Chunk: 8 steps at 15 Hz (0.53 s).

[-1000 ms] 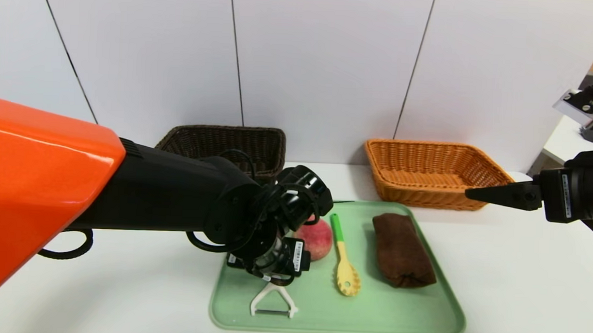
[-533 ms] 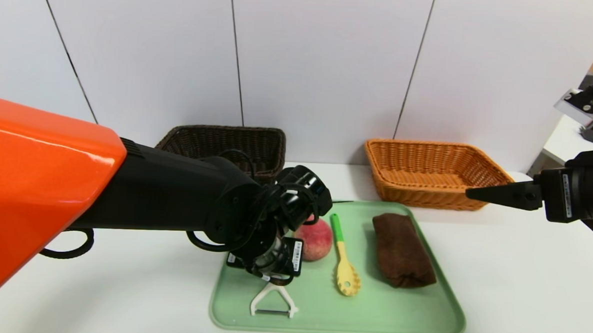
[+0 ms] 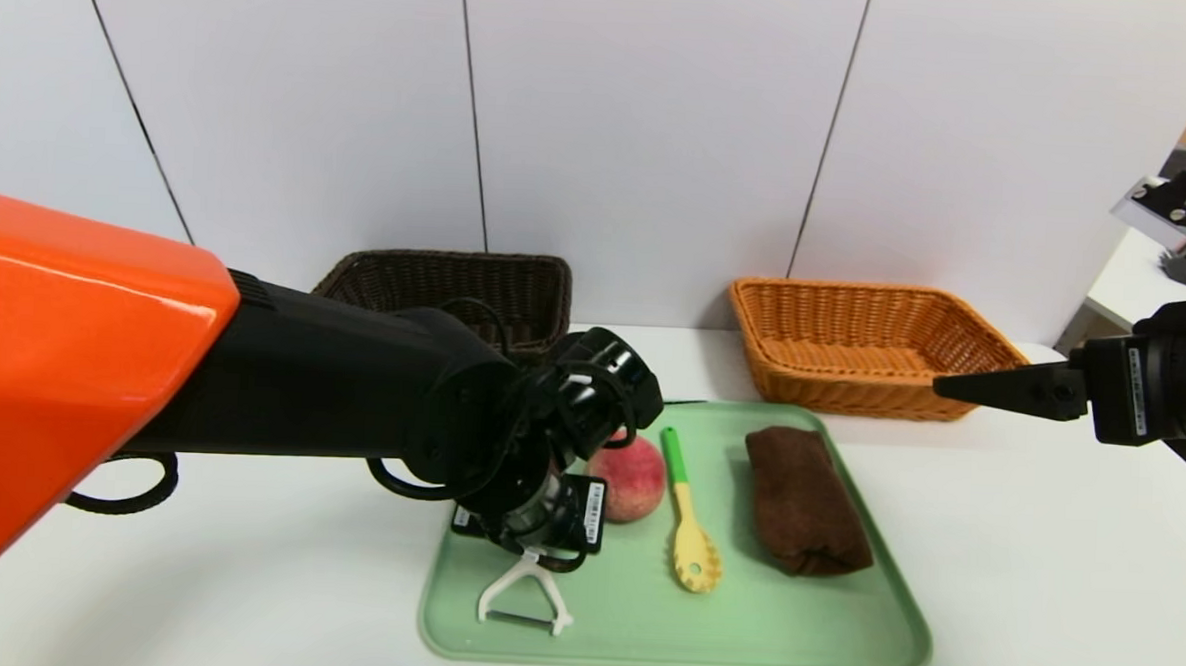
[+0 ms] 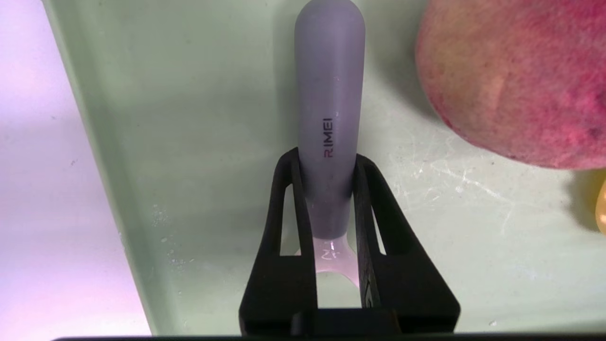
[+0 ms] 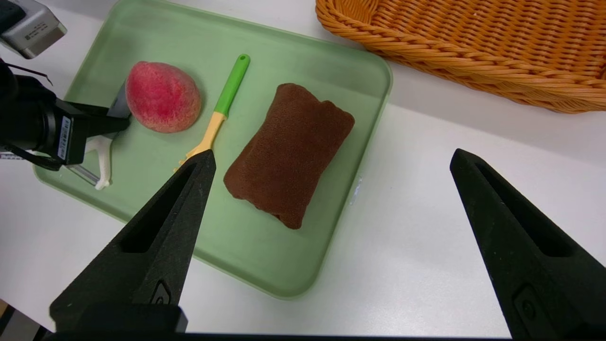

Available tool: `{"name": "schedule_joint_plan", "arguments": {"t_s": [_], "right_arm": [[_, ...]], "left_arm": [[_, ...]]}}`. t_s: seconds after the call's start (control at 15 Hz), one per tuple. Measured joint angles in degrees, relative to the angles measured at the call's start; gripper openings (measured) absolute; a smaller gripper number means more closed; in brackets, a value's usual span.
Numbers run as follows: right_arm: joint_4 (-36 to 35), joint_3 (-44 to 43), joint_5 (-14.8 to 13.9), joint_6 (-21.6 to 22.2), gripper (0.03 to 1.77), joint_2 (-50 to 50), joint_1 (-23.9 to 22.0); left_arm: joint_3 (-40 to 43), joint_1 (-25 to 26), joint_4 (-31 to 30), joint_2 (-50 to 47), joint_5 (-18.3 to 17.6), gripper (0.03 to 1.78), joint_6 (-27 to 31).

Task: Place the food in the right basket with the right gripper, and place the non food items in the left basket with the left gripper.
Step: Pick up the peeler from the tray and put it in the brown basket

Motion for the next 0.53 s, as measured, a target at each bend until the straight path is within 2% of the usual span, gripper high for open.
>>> {"name": "schedule_joint_plan", "arguments": {"t_s": [0.27,0.4,0.53], "right_arm": [[0.0,0.3,0.0,0.0,1.71,-0.4,-0.1],[0.0,0.6,0.0,0.0,1.71,-0.6,-0.4],[0.0,0.8,0.1,0.0,1.71,-0.9,-0.5]], "left_arm": [[-1.0,0.5,0.0,-5.8,1.3,0.27,3.0],[-2.6,2.4,0.0,-10.3,1.8,0.27,8.4],[-4.9,6.3,-0.1,-14.2,1.7,0.27,17.3]]}}
